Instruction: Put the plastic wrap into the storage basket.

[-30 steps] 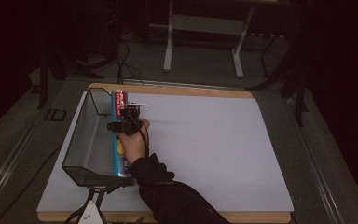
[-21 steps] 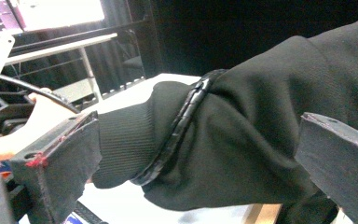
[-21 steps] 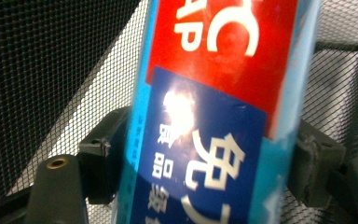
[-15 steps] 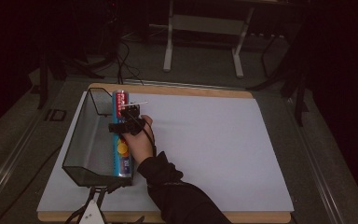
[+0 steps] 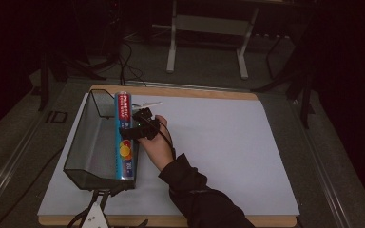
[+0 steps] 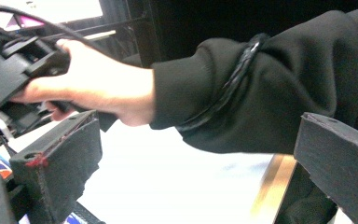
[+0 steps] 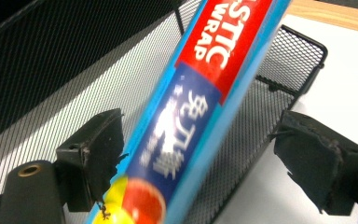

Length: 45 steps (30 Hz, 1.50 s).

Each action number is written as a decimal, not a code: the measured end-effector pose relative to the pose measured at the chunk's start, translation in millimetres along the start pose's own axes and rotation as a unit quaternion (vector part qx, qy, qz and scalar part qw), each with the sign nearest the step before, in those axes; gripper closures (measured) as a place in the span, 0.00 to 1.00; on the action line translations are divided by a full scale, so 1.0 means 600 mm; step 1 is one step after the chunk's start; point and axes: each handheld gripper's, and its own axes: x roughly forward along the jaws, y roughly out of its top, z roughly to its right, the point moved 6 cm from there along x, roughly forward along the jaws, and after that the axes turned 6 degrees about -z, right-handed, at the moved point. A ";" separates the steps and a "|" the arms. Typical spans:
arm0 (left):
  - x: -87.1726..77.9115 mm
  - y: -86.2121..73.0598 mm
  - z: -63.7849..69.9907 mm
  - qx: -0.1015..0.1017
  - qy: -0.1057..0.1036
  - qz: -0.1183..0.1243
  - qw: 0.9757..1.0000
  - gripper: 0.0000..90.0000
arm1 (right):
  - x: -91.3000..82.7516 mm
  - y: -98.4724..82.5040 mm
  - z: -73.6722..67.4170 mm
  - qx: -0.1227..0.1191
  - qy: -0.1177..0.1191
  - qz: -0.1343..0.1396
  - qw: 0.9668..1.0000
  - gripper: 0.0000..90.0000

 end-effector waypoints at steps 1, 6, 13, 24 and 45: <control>0.001 0.000 0.000 -0.001 0.000 -0.001 1.000 0.02 | -0.006 -0.003 0.002 -0.006 0.000 0.001 1.000 0.17; 0.005 -0.002 0.000 0.000 -0.001 -0.006 1.000 0.02 | -0.037 -0.011 0.017 -0.011 0.008 0.017 1.000 0.16; 0.010 -0.003 0.002 -0.001 -0.009 -0.010 1.000 0.02 | -0.071 -0.030 0.041 -0.036 -0.001 0.017 0.999 0.16; 0.010 -0.003 0.002 0.001 -0.006 -0.010 1.000 0.02 | -0.126 -0.062 0.046 -0.058 0.009 0.030 0.998 0.16; 0.013 -0.003 0.004 0.004 -0.003 -0.013 1.000 0.02 | -0.214 -0.169 0.091 -0.069 0.015 0.048 0.996 0.16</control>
